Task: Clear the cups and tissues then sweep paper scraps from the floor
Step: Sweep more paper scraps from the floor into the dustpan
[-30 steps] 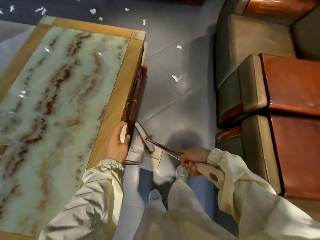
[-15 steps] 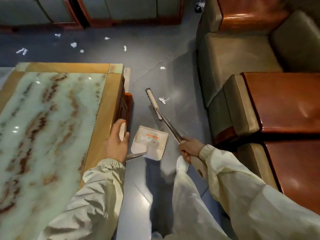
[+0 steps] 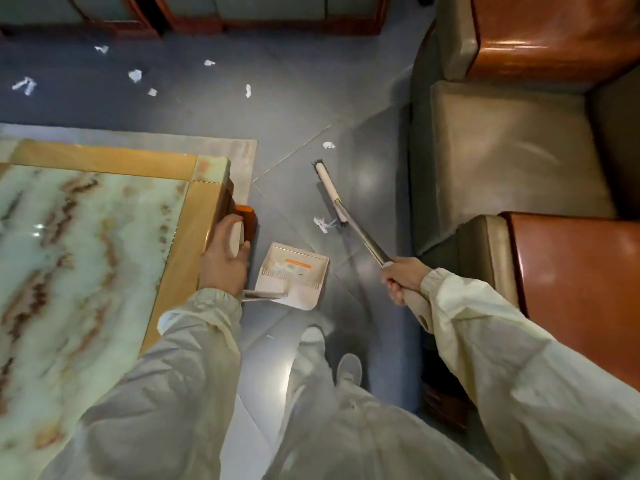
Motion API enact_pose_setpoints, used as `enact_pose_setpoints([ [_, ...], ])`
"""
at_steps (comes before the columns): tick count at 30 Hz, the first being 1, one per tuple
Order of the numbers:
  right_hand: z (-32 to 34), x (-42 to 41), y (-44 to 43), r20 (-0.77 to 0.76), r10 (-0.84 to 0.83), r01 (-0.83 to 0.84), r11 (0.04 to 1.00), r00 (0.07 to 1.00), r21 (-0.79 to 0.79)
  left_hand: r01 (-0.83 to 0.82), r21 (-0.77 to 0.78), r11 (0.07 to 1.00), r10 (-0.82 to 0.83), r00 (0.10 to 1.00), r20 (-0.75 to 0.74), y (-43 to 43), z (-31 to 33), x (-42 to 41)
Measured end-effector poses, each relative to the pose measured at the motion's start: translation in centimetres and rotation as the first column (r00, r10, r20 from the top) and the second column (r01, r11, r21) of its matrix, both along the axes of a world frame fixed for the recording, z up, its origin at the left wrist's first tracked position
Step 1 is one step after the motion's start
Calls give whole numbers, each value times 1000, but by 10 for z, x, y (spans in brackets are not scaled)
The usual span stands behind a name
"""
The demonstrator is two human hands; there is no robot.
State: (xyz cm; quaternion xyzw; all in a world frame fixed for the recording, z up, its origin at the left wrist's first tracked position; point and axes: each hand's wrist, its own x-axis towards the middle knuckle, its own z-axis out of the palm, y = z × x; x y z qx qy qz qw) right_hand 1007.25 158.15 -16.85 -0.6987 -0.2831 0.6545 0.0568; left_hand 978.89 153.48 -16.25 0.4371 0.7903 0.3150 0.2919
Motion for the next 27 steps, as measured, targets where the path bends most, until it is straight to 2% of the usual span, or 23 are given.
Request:
enact_pose_setpoints([
  [8, -28, -17, 74, 42, 79, -73, 989, 996, -125, 73, -32, 997, -73, 997, 8, 86, -10, -11],
  [11, -20, -31, 90, 24, 229, -216, 945, 973, -247, 57, -47, 997, -57, 998, 15, 97, -11, -21],
  [14, -5, -44, 101, -32, 389, -381, 879, 921, -287, 31, -44, 999, -28, 998, 57, 109, -14, -25],
  [16, 10, -48, 109, -96, 436, -442, 834, 895, -331, 37, -61, 997, -32, 996, 78, 119, -13, -24],
  [21, 47, -51, 148, -195, 382, -429, 781, 903, -454, 66, -91, 994, -57, 993, 99, 147, -6, -21],
  [24, 54, -49, 169, -164, 339, -377, 843, 926, -383, 52, -66, 996, -46, 995, 83, 167, -2, -23],
  [27, 53, -37, 205, -170, 201, -247, 914, 965, -323, 26, -35, 999, -23, 996, 85, 194, -1, -20],
])
